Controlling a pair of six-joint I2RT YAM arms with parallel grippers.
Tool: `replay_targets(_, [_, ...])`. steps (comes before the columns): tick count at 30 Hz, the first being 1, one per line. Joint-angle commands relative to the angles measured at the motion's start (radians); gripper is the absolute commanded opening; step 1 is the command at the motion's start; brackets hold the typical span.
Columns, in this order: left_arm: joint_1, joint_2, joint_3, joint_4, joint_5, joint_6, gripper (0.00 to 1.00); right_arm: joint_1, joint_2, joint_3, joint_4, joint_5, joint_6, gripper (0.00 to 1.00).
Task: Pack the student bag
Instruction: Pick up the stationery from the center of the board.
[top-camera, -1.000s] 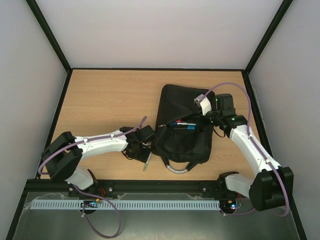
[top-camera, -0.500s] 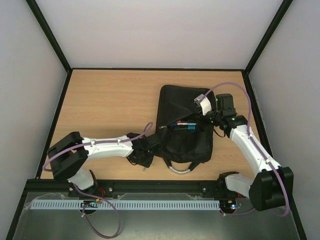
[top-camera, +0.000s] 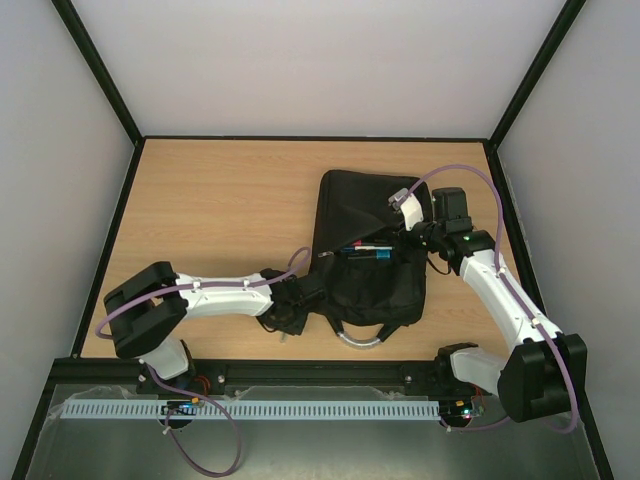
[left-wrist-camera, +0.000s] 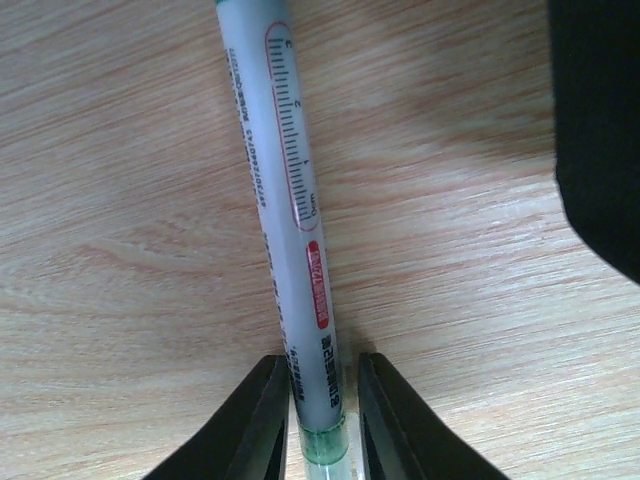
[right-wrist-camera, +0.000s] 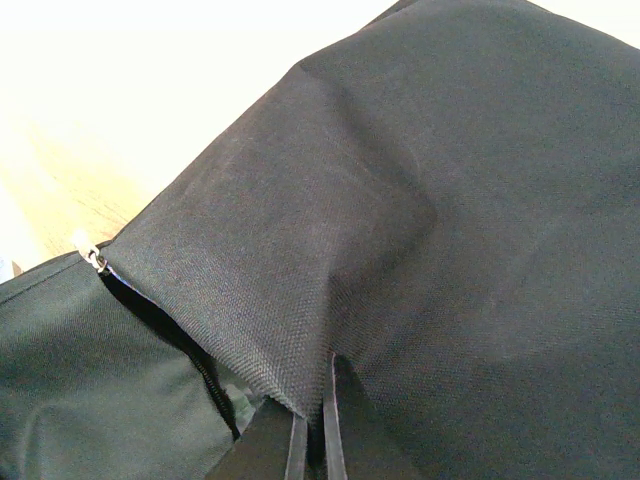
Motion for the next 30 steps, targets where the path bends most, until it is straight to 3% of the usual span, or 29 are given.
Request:
replay_targets(1, [-0.009, 0.038, -0.016, 0.023, -0.005, -0.012, 0.19, -0.001, -0.028, 0.033, 0.053, -0.073, 0.003, 0.01])
replay_targets(6, [-0.009, 0.014, 0.001, -0.065, -0.072, -0.013, 0.09, -0.001, -0.031, 0.033, 0.053, -0.073, 0.004, 0.01])
replay_targets(11, [-0.009, -0.108, 0.006, -0.131, -0.063, -0.015, 0.03, 0.000, -0.031, 0.032, 0.055, -0.077, 0.003, 0.01])
replay_targets(16, [-0.009, -0.221, 0.061, -0.267, -0.092, -0.010, 0.02, 0.000, -0.030, 0.031, 0.055, -0.080, 0.001, 0.01])
replay_targets(21, [-0.036, -0.246, 0.208, -0.319, -0.143, 0.144, 0.02, 0.000, -0.026, 0.032, 0.055, -0.090, 0.004, 0.01])
replay_targets(25, [-0.089, -0.163, 0.378, -0.311, -0.222, 0.267, 0.02, 0.000, -0.029, 0.035, 0.050, -0.090, 0.005, 0.01])
replay_targets(30, [-0.161, -0.059, 0.485, -0.229, -0.307, 0.421, 0.02, 0.000, -0.039, 0.031, 0.050, -0.083, 0.006, 0.01])
